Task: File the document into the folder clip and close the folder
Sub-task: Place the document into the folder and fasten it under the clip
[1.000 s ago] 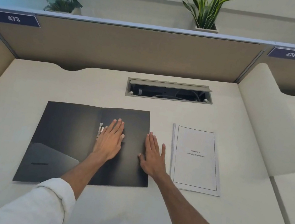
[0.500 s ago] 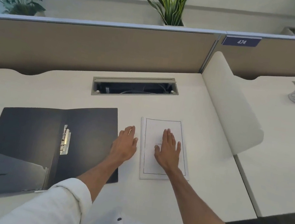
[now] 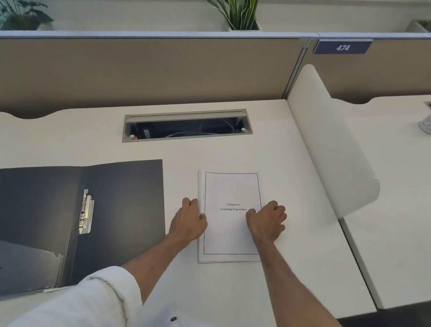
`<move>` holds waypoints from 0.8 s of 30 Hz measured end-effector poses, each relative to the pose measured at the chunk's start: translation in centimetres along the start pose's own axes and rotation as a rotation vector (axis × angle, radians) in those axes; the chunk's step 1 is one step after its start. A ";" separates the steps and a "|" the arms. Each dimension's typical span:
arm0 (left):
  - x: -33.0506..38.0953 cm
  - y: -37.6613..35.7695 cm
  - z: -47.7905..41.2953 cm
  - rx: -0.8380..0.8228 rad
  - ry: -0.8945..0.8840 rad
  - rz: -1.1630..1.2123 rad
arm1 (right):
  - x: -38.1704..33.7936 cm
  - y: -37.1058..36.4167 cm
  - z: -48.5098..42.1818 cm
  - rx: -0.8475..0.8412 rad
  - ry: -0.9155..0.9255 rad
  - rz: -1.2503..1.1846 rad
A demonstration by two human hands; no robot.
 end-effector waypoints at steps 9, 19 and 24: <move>0.4 -0.7 0.2 0.020 -0.019 0.031 | 0.4 0.0 -1.3 -0.031 -0.079 -0.072; 0.5 -1.1 0.5 0.028 -0.063 -0.045 | 1.6 -0.1 -2.7 -0.132 -0.121 -0.278; 0.5 -1.1 0.6 0.027 -0.061 -0.046 | 1.3 0.7 -2.2 -0.129 -0.049 -0.293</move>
Point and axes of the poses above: each hand's wrist, its own z-axis away from the middle knuckle, its own y-axis out of the back of the hand, x = y × z, the point moved 6 cm from there along -z, towards the middle knuckle, and after that the axes turned 1 degree about x, right-handed, at the moved point
